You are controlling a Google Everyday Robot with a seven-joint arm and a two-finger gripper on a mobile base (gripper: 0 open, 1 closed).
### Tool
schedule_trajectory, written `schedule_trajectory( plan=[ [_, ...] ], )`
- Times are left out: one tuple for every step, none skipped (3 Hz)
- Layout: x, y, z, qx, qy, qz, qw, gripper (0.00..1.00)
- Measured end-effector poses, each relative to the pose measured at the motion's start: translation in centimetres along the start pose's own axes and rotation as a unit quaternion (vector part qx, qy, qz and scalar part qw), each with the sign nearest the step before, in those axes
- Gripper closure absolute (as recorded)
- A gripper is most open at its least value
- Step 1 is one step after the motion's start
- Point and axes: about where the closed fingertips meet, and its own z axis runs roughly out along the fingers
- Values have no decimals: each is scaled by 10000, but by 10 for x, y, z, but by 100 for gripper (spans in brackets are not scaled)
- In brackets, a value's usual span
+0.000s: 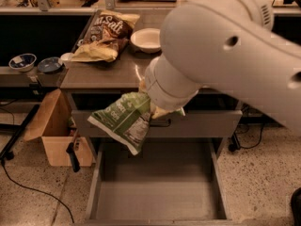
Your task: Pick green jalapeno chip bag from middle drawer and place on counter
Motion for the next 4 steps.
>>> schedule_trajectory(
  plan=[
    [16, -51, -25, 545, 100, -381, 9977, 100],
    [33, -86, -31, 825, 203, -494, 9952, 100],
    [53, -137, -33, 942, 507, -495, 9930, 100],
    [53, -137, -33, 941, 507, -494, 9930, 100]
  ],
)
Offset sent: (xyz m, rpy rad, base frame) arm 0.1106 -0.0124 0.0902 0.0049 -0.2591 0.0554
